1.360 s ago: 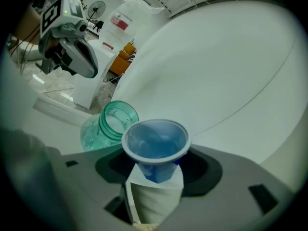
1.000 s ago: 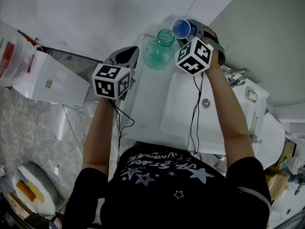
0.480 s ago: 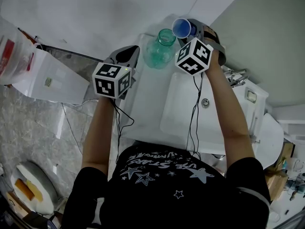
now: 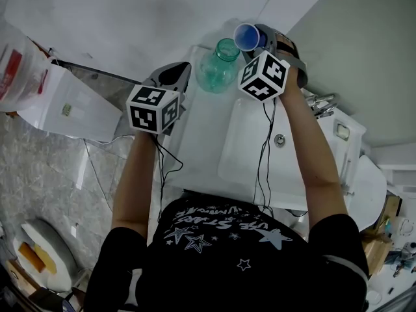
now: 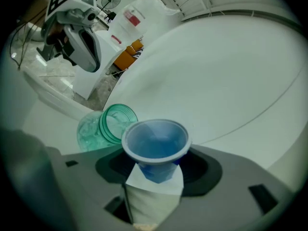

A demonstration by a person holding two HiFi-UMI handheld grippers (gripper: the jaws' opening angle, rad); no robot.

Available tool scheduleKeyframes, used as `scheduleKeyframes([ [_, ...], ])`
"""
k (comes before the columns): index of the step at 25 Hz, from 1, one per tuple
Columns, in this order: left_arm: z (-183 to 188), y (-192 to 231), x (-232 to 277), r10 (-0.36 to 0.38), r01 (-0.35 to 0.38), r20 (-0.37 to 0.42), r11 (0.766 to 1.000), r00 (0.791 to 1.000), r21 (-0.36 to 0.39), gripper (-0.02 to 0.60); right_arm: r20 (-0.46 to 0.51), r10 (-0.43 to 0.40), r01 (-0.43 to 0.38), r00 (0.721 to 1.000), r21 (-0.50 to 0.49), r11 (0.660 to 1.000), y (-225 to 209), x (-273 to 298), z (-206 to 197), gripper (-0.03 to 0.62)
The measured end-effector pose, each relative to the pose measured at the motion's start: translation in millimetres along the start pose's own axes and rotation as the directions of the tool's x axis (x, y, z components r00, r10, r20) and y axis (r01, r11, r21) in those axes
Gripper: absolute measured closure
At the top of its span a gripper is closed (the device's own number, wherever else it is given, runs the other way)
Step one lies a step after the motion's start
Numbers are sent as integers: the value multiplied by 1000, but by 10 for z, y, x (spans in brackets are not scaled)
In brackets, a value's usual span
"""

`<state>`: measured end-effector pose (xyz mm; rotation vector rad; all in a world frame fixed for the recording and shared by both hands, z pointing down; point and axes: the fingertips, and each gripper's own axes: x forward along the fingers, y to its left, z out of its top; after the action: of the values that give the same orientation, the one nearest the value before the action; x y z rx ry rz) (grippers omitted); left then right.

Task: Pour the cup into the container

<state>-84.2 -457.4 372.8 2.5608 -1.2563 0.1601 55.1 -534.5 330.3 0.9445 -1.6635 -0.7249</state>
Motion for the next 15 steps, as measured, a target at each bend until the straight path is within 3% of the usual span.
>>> scheduleKeyframes([
  [15,-62,-61,-191,21,-21,6,1000,1000,-20,572,34,46,-52,998,212,976,-30,-108,-101,316],
])
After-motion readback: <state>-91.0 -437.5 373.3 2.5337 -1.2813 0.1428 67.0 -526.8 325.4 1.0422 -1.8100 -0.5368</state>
